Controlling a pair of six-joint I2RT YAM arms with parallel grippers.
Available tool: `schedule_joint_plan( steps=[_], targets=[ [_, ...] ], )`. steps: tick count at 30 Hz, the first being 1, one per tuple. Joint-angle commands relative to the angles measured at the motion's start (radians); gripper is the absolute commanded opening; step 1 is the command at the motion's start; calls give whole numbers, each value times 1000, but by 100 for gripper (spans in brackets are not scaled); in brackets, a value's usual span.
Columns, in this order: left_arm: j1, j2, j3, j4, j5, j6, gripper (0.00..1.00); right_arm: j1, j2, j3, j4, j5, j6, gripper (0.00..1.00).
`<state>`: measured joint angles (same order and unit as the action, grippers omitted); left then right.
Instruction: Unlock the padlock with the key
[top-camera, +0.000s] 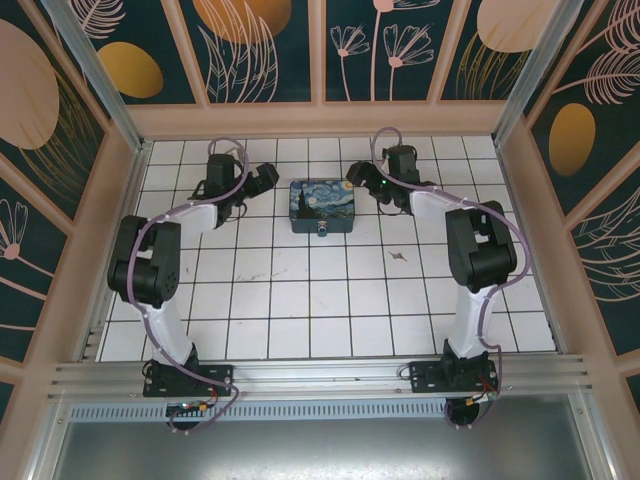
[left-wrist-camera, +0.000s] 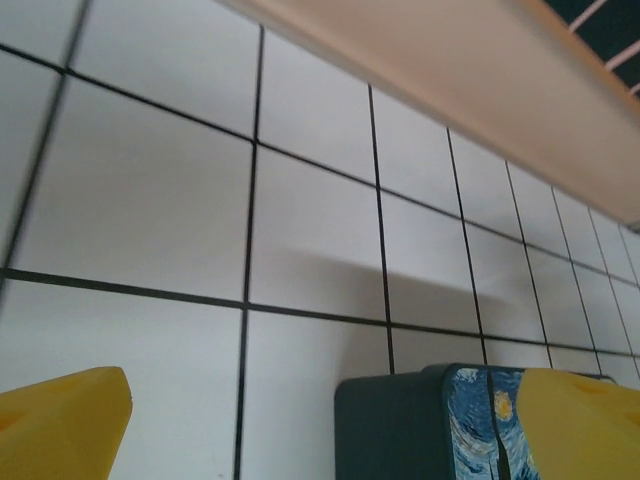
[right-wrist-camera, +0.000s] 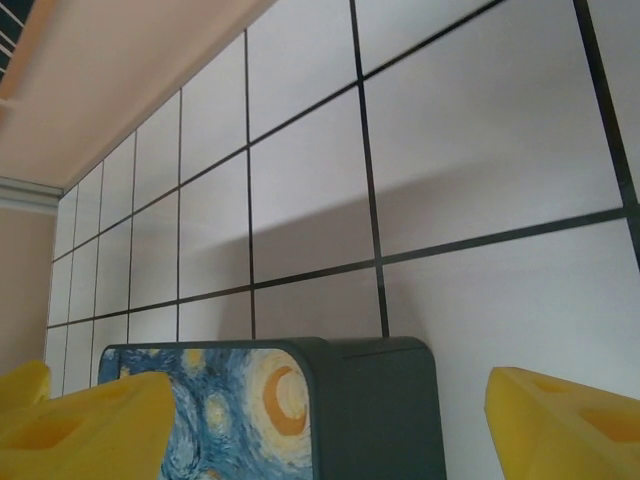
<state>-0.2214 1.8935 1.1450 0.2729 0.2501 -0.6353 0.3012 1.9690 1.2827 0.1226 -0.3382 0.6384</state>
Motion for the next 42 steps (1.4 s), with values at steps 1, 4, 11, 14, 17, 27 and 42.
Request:
schedule_joint_plan(
  steps=[1, 4, 11, 14, 17, 27, 42],
  targets=[
    [-40, 33, 59, -37, 47, -10, 99, 21, 12, 25, 19, 1, 37, 80],
    [-58, 51, 55, -8, 70, -29, 99, 35, 5, 2, 60, -18, 63, 78],
    [-104, 61, 42, 33, 109, -60, 96, 111, 1, -16, 66, -8, 78, 67],
    [-126, 55, 20, 47, 115, -70, 93, 145, -6, -29, 66, 16, 82, 61],
    [-137, 33, -40, 88, 129, -101, 90, 174, -22, -51, 65, 31, 90, 58],
    [-171, -188, -320, 199, 67, -200, 91, 315, -173, -207, 64, 132, 121, 56],
    [-171, -518, -365, 65, -158, -123, 99, 123, -498, -385, -266, 318, -157, 74]
  ],
)
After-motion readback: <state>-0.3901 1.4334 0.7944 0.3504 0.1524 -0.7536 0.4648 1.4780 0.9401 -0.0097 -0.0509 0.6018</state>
